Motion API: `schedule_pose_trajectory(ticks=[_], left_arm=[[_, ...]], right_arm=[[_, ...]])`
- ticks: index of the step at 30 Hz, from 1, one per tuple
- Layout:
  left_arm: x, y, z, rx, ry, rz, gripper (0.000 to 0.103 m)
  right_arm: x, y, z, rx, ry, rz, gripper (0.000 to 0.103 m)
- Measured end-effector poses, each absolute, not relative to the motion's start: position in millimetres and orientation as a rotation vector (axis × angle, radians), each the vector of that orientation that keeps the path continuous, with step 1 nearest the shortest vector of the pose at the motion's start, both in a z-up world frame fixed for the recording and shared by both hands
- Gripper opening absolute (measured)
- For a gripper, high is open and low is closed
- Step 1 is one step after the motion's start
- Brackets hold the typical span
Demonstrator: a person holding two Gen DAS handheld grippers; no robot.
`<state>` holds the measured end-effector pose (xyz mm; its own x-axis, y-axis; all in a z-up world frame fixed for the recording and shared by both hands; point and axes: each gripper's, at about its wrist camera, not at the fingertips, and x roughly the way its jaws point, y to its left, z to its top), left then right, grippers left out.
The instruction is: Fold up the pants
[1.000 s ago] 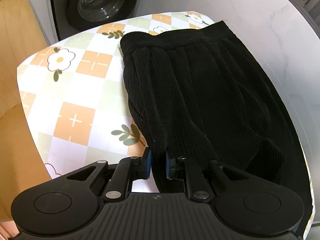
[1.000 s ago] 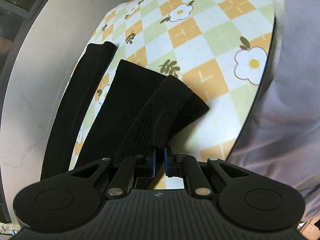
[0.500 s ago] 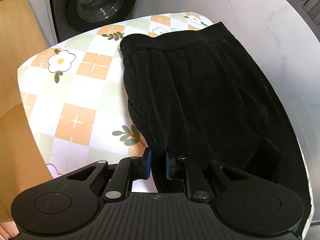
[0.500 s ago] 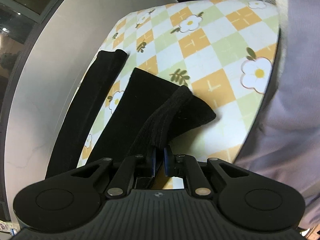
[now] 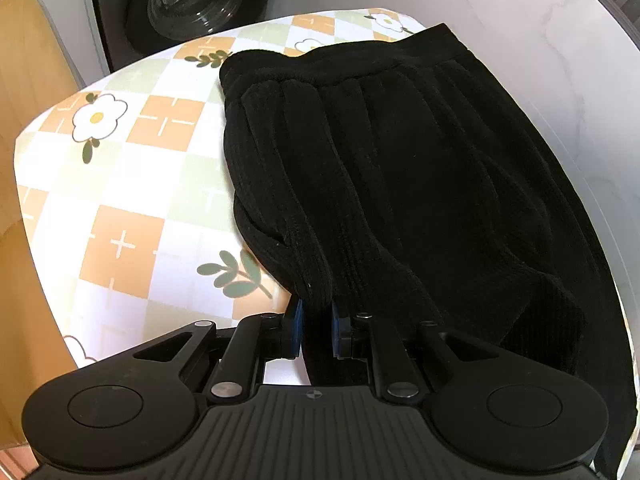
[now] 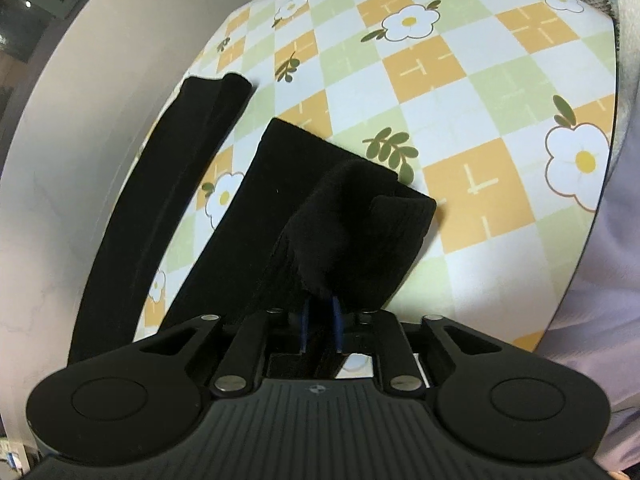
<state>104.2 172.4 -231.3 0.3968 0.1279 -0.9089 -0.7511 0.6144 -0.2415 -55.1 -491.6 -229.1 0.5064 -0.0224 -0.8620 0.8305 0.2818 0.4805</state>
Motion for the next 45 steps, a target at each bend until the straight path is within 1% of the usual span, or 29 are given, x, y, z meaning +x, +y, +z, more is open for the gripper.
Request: schedule_pose_trajectory(ticks=[3,9,19,28,31,32,34,35,37,39,41,43,45], left_arm=[[104,173,-234,-0.729,1.018,0.624,0.015],[103,175,-236,-0.727,1.012,0.621,0.015],[104,175,-235,-0.735,1.015,0.62,0.015],[102,175,-238,-0.739,1.004,0.618,0.016],[102,175,-239,-0.744,1.0,0.618,0.016],[101,176,-239,-0.747,1.0,0.617,0.016],[101,178,-239,-0.756,1.001,0.613,0.016],[100,180,-239,-0.763,1.003,0.612,0.016],[99,184,-239,-0.785,1.008,0.612,0.016],[98,188,-238,-0.804,1.01,0.613,0.015],[97,191,-235,-0.825,1.009,0.616,0.015],[94,194,-230,-0.845,0.997,0.613,0.015],[92,196,-226,-0.855,0.994,0.612,0.015]], right_arm=[[-54,-491,-224,1.136,0.903,-0.666,0.026],[-49,-485,-225,1.143,0.955,-0.611,0.031],[-26,-487,-232,1.142,0.986,-0.609,0.032],[1,-480,-227,1.027,1.081,-0.688,0.034],[8,-472,-226,0.958,1.093,-0.721,0.03],[7,-473,-227,0.958,1.089,-0.74,0.018],[0,-478,-229,1.018,1.058,-0.75,0.014],[-4,-481,-229,1.055,1.048,-0.753,0.01],[-9,-484,-221,1.1,1.012,-0.746,0.009],[-9,-483,-197,1.092,0.955,-0.705,0.008],[-9,-480,-158,1.065,0.844,-0.625,0.008],[-17,-475,-115,1.029,0.693,-0.531,0.008],[-28,-479,-105,1.043,0.657,-0.53,0.008]])
